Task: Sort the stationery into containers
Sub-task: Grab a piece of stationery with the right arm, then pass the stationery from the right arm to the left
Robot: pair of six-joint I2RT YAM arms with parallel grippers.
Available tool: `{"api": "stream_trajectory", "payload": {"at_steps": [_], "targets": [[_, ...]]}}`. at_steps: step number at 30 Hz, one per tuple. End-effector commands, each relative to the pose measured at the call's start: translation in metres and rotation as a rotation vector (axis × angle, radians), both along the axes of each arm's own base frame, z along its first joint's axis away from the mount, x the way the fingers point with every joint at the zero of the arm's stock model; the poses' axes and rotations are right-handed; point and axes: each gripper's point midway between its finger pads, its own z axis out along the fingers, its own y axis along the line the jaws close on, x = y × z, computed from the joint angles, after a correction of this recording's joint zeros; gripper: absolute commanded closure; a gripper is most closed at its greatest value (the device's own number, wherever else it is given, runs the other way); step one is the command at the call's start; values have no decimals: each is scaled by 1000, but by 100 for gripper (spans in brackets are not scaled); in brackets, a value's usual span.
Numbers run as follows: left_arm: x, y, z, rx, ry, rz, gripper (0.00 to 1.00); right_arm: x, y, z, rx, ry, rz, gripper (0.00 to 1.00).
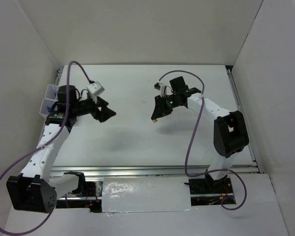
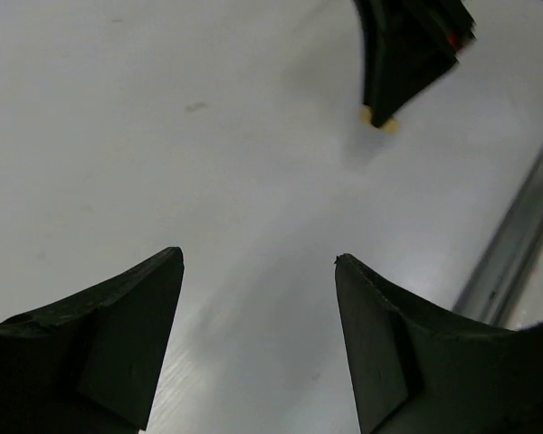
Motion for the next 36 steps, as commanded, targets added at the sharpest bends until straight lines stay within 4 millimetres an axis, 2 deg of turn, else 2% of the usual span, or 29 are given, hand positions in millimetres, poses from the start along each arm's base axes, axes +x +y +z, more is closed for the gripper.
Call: {"api": "stream_trajectory", "payload": {"at_steps": [1,2,3,4,5,8,9,10,11,12,13,14,18,19,21,23,24,25,32,36], "targets": [[-26,-50,10,-47,-84,-147,20,-32,37,101,383,-19,172,100],[-39,-70,7,-47,-79,-199,20,-36,40,108,411,18,170,100],[-44,-77,-2,-39,-67,-200,19,-37,42,116,443,11,184,100],[-42,-81,0,-39,-77,-162,19,-45,44,125,488,37,218,100],[-52,-96,-4,-60,-41,-179,17,-47,46,134,516,58,215,100],[-52,-108,-1,-139,65,-108,15,-54,45,147,556,93,191,100],[-51,-112,-2,-173,111,-98,14,-51,46,152,567,49,180,100],[-46,-111,0,-208,142,-69,13,-45,45,148,548,65,95,100],[-42,-114,9,-291,211,-22,12,-40,43,159,564,9,59,100],[-37,-114,6,-328,278,13,12,-36,41,163,569,-1,14,100],[-27,-108,9,-381,311,60,13,-30,38,159,576,52,-73,100],[-21,-108,16,-471,374,96,15,-27,36,169,604,35,-100,100],[0,-106,22,-521,394,176,19,-10,32,168,562,96,-261,100],[4,-106,23,-518,400,186,20,-4,28,158,514,113,-335,100],[7,-107,21,-528,418,208,22,3,29,158,472,98,-384,100],[11,-106,14,-532,449,237,23,14,23,143,383,109,-514,100],[12,-105,13,-538,457,254,23,15,28,147,366,91,-526,100],[13,-106,12,-537,459,255,25,19,25,140,325,81,-577,100],[10,-120,15,-520,416,187,29,12,45,142,321,108,-547,100],[10,-128,15,-489,390,155,31,10,55,135,301,126,-529,100]]}}
